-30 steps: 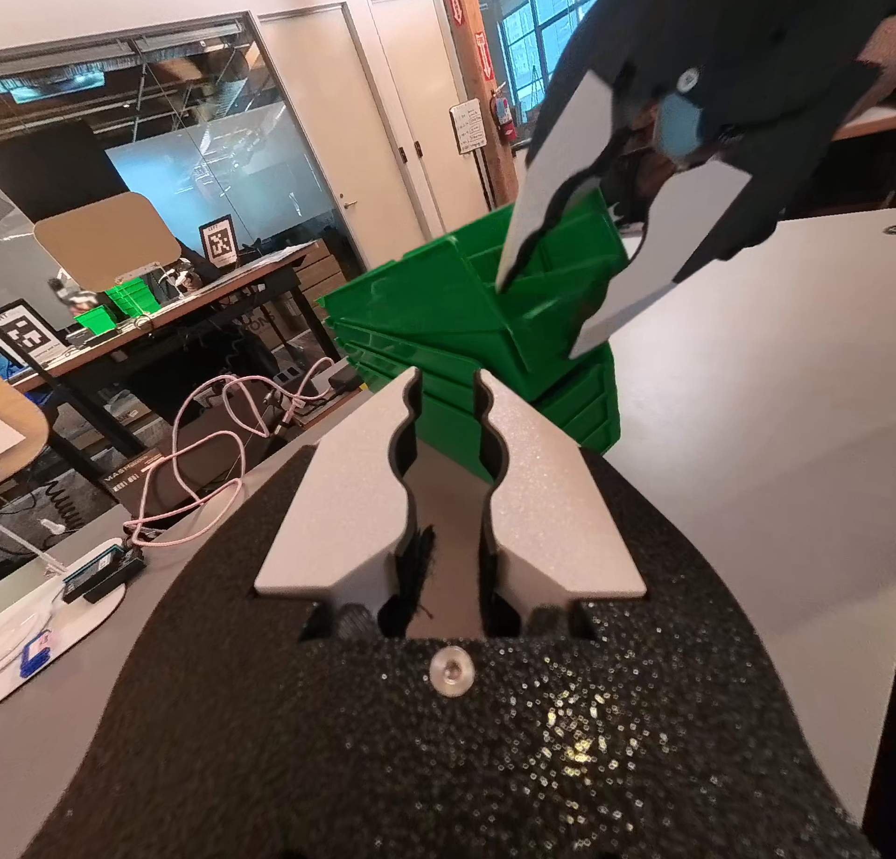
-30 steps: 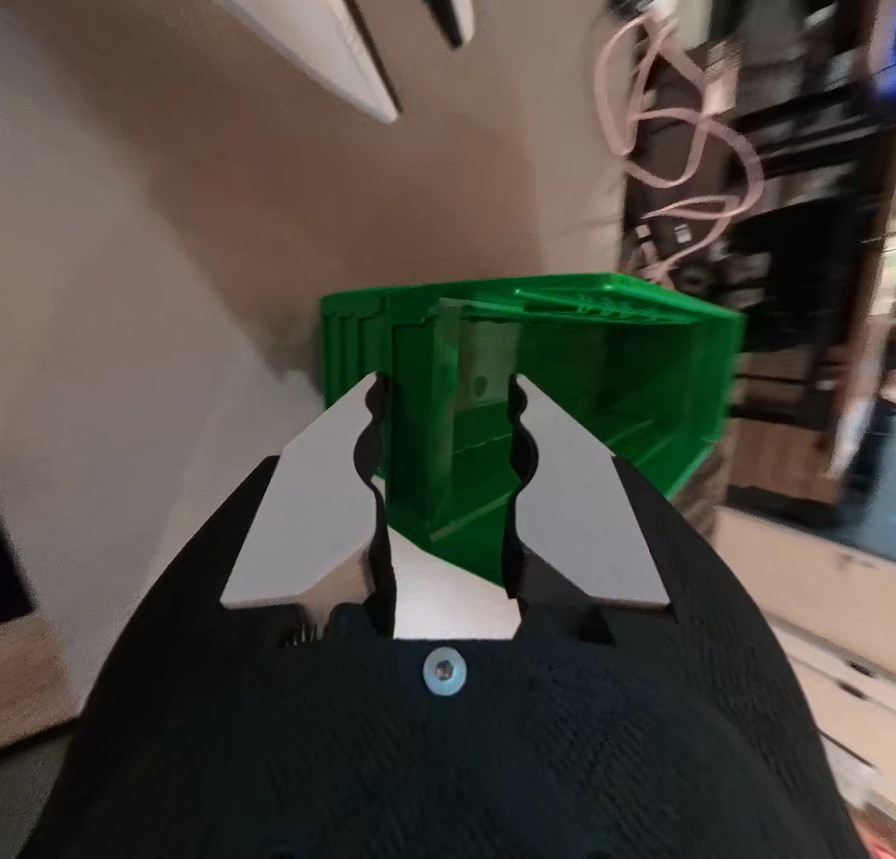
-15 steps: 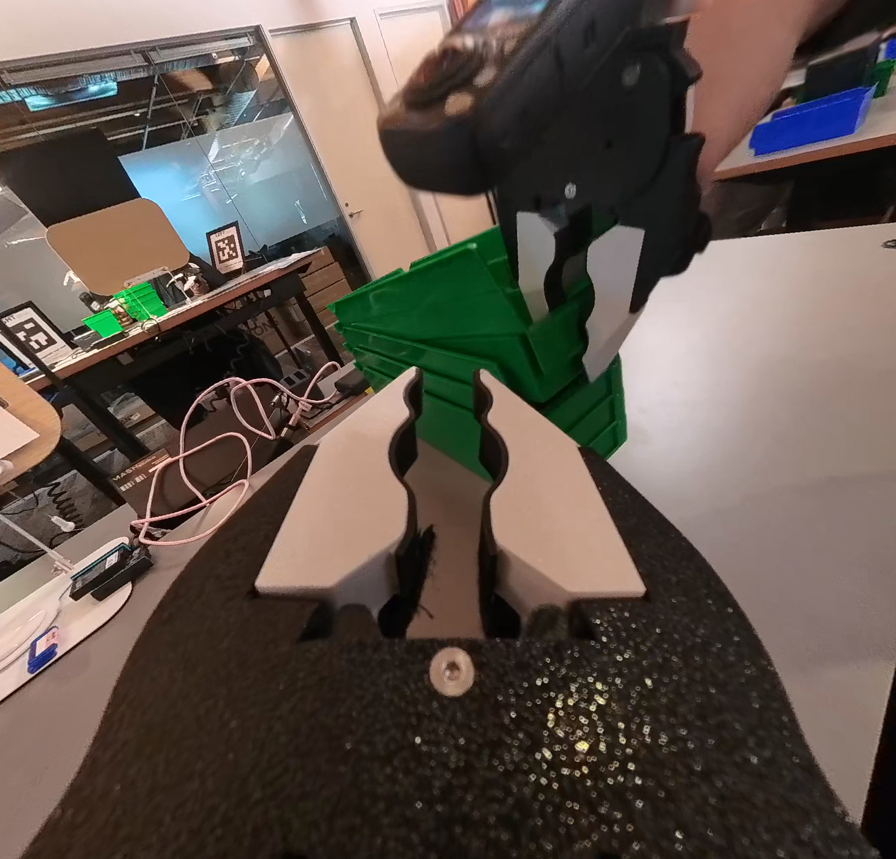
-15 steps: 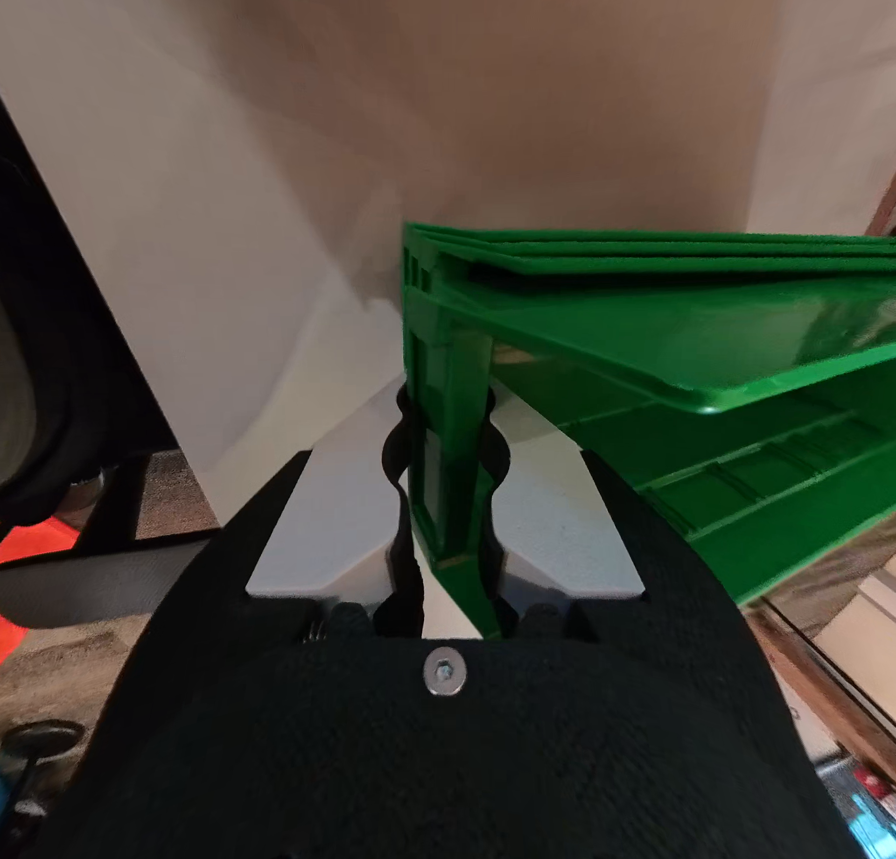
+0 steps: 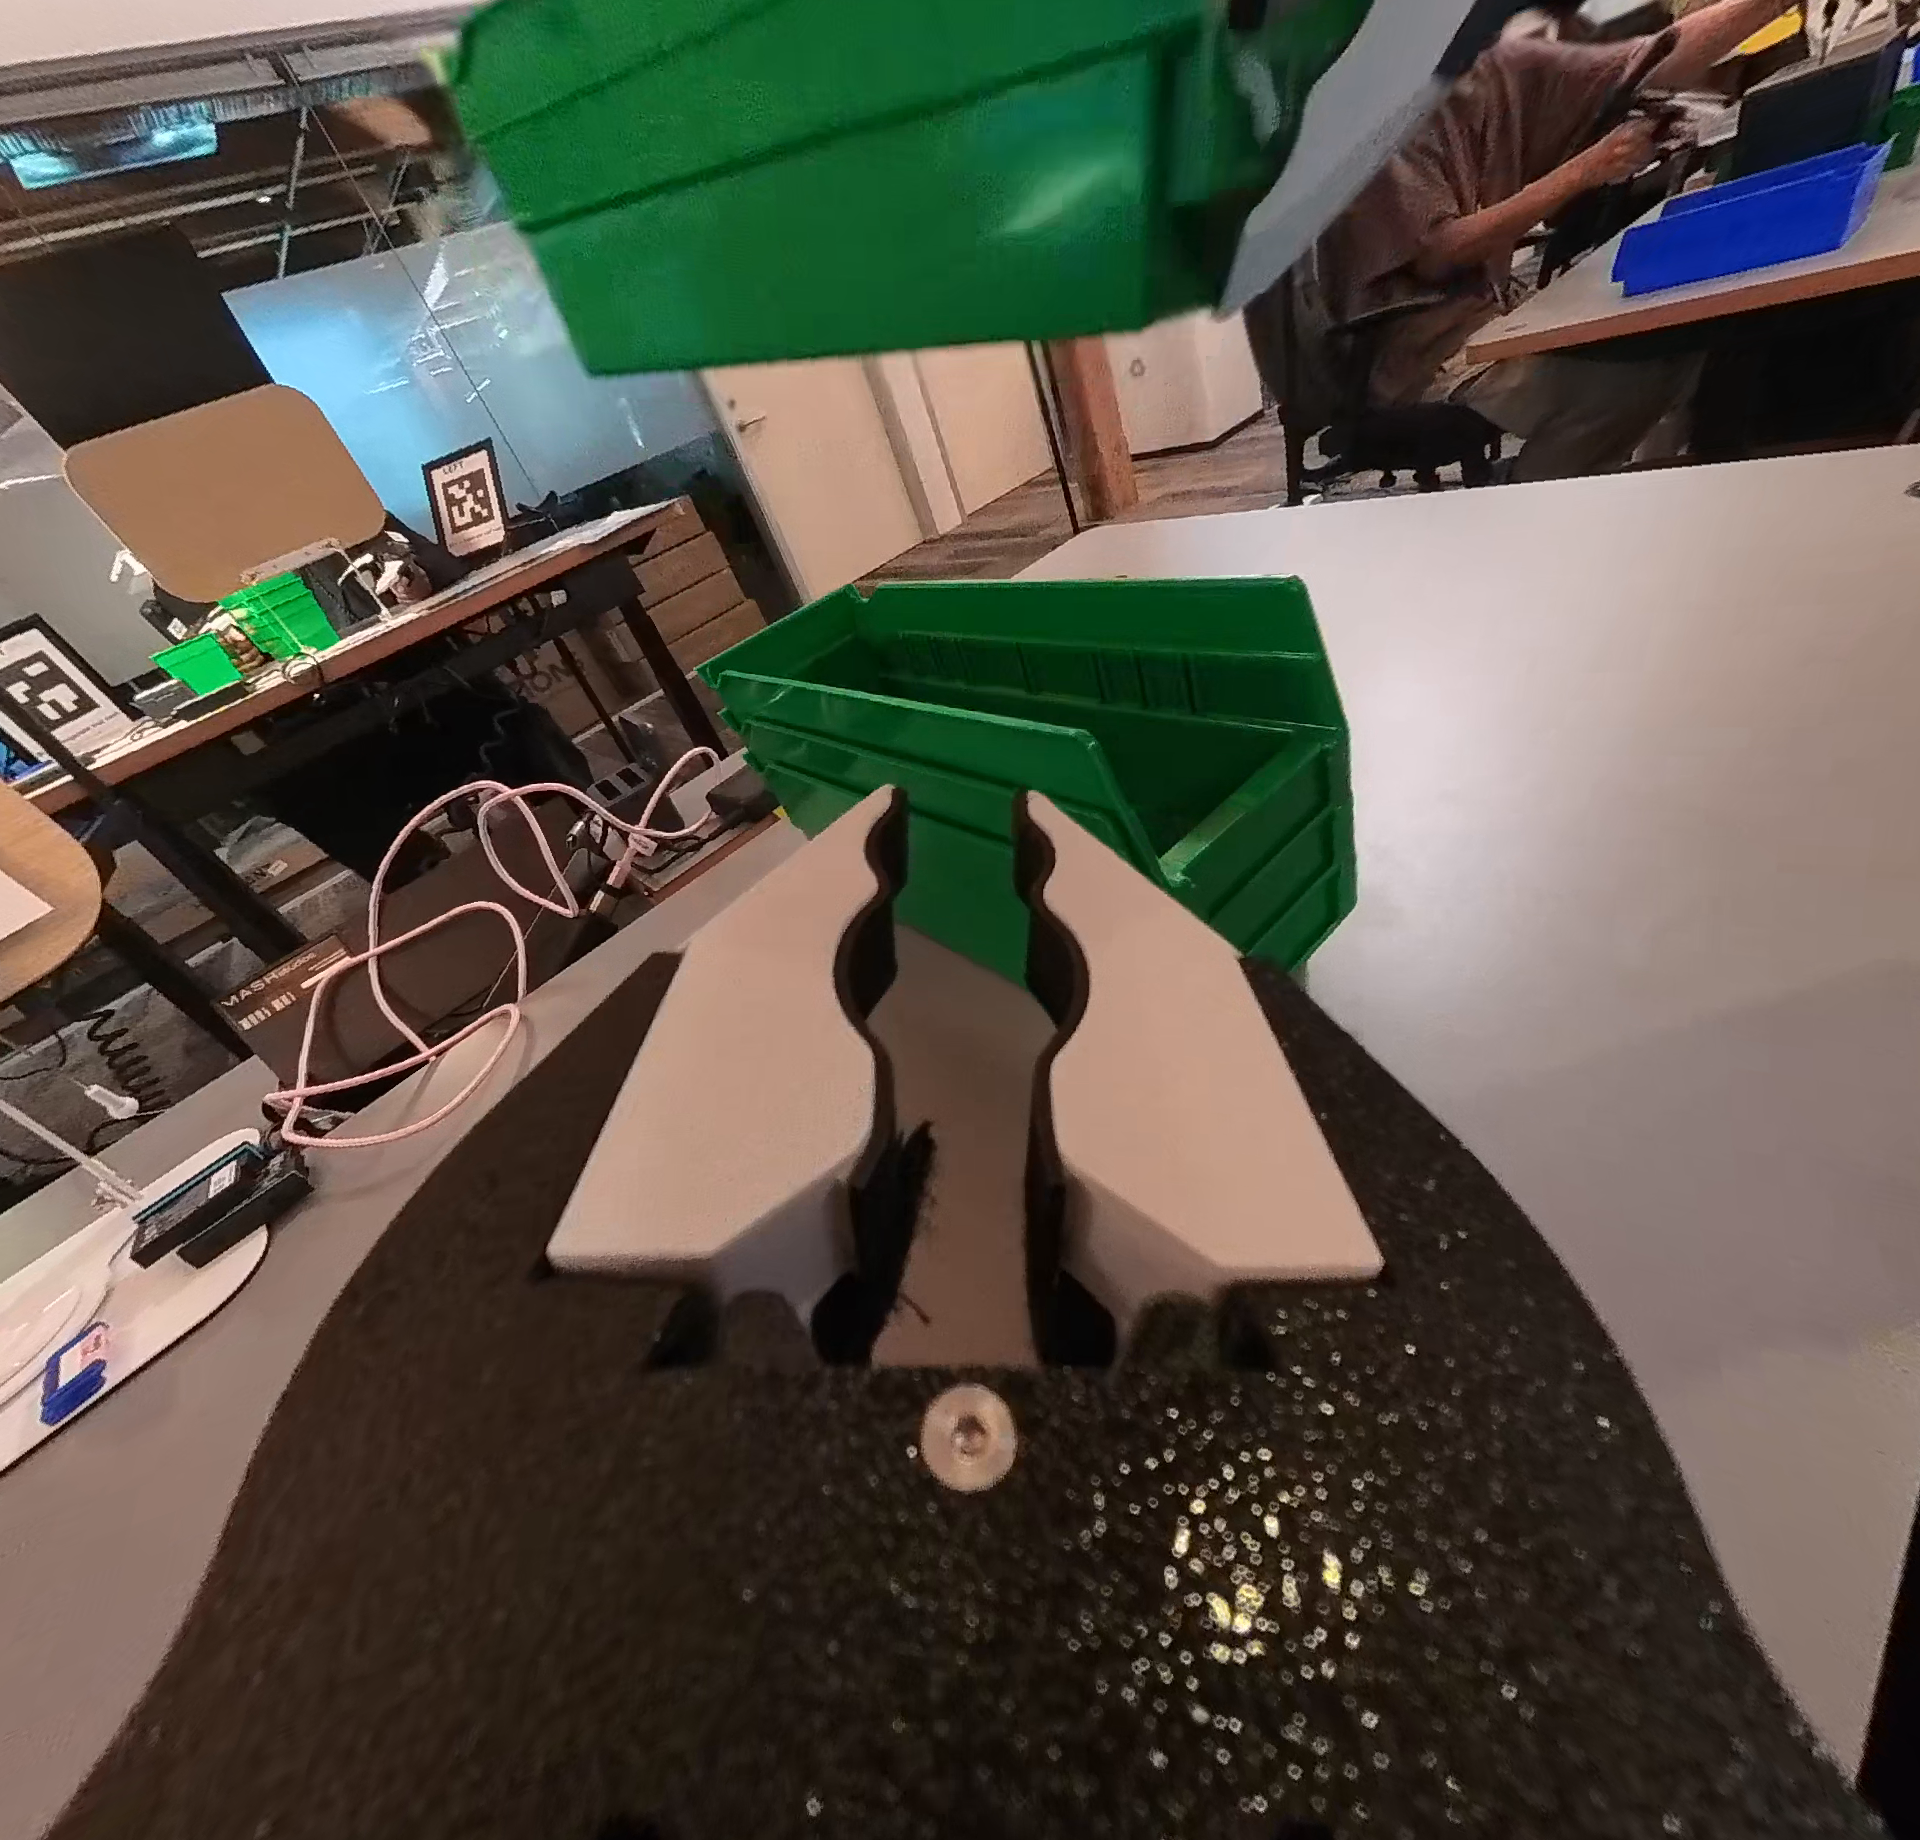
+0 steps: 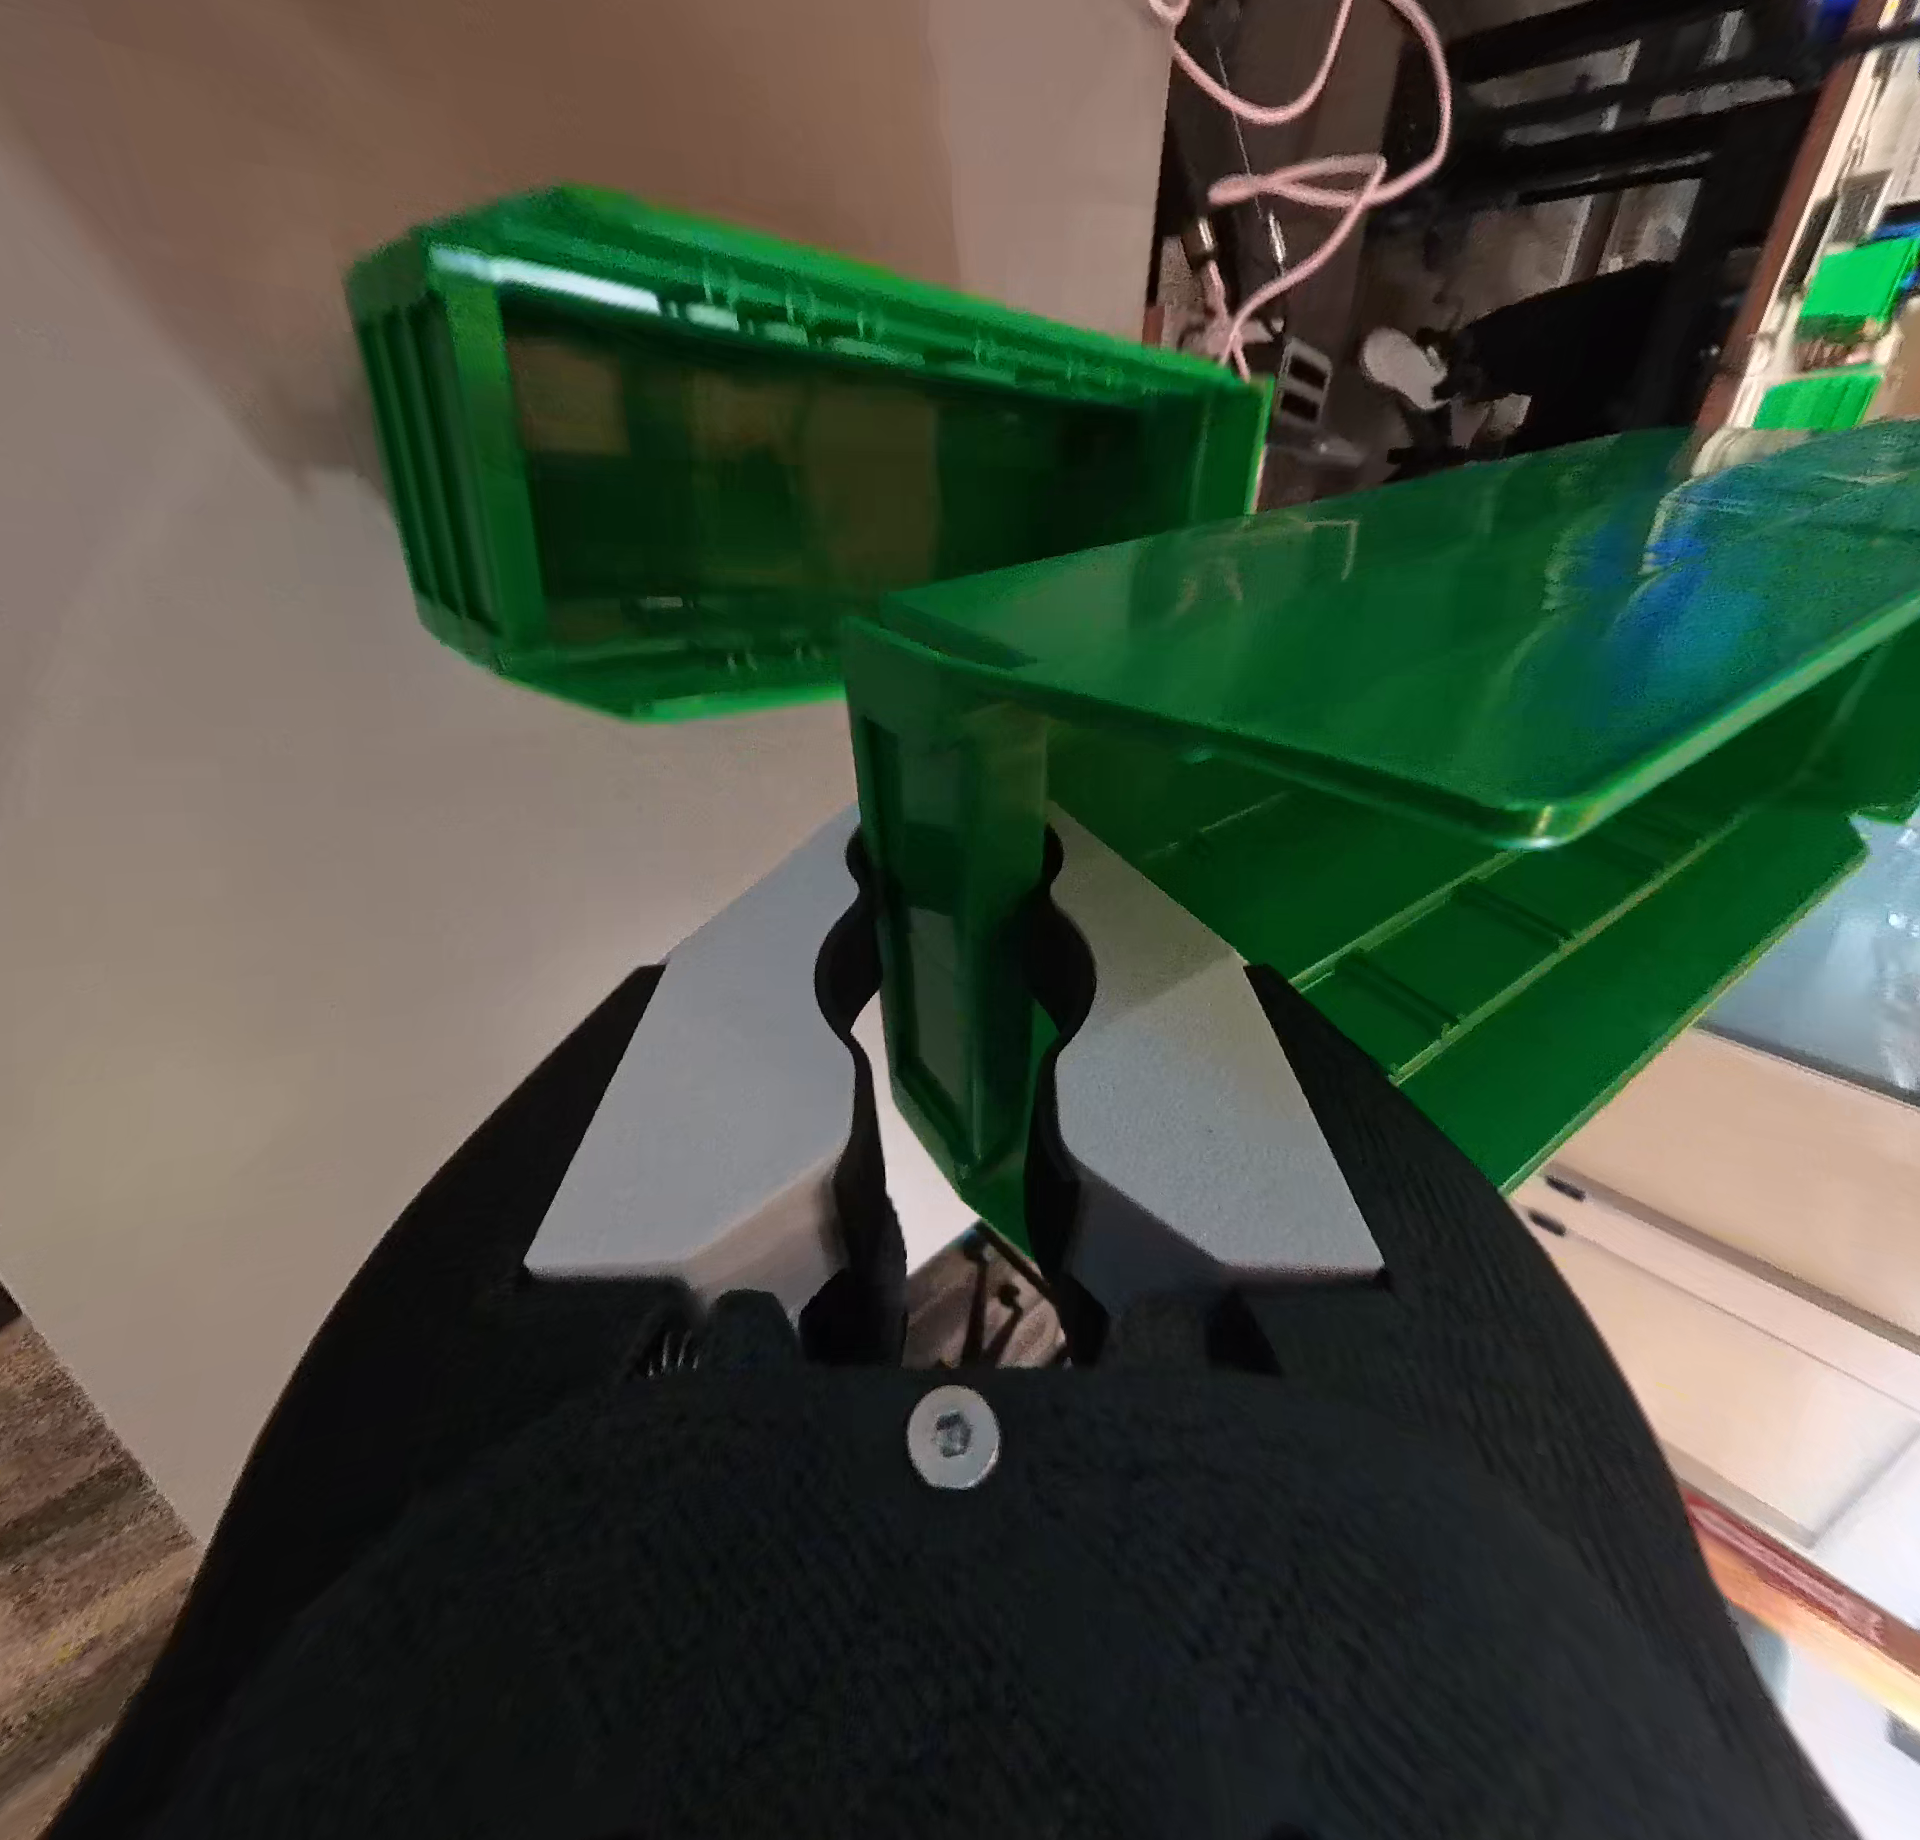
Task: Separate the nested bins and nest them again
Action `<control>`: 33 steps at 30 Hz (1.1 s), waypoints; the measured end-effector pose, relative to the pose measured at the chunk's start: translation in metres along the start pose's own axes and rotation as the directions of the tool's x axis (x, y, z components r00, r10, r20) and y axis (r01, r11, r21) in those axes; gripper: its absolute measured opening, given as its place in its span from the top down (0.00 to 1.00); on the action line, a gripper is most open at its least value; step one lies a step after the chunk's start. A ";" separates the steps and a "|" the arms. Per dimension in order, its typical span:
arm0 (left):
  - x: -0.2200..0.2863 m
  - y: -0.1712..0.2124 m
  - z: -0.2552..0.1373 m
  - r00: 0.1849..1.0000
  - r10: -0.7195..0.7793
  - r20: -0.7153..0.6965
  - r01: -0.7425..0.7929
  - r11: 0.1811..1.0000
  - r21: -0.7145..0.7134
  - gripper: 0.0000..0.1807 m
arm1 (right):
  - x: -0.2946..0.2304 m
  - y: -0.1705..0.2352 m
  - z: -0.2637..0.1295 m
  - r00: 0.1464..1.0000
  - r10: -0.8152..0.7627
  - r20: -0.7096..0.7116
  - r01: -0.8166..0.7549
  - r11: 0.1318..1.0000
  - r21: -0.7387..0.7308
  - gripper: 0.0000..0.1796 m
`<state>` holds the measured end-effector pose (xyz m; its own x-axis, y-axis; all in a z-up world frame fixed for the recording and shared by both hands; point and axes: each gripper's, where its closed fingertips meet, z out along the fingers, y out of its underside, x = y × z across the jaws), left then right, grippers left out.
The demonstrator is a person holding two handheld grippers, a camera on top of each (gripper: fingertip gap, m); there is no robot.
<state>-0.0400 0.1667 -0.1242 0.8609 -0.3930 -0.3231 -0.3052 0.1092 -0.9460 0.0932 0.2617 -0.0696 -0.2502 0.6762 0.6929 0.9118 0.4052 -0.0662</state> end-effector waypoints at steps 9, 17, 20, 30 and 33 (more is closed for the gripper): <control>-0.010 -0.002 -0.007 0.999 -0.017 0.031 0.016 1.000 0.011 0.90 | -0.061 0.181 0.052 0.973 0.204 0.105 -0.192 0.975 -0.114 0.87; -0.007 0.003 0.000 0.999 -0.029 0.017 0.029 1.000 -0.004 0.90 | -0.159 0.291 0.121 0.952 0.233 0.197 -0.182 0.952 -0.246 0.87; -0.005 0.009 0.004 0.999 -0.036 0.006 0.037 0.999 -0.020 0.90 | -0.170 0.305 0.130 0.969 0.177 0.173 -0.127 0.955 -0.267 0.86; 0.017 0.015 0.016 0.995 -0.042 -0.090 0.040 0.999 -0.023 0.87 | -0.082 0.144 0.054 0.961 0.235 0.148 -0.249 0.965 0.084 0.63; 0.027 0.018 0.018 0.990 -0.033 -0.136 0.029 0.999 -0.031 0.82 | -0.094 0.040 0.033 0.952 0.087 0.294 -0.169 0.949 0.265 0.68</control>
<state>-0.0145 0.1747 -0.1506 0.8073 -0.5167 -0.2850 -0.2923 0.0694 -0.9538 0.1426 0.2346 -0.1610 -0.2540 0.8600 0.4426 0.8215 0.4334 -0.3706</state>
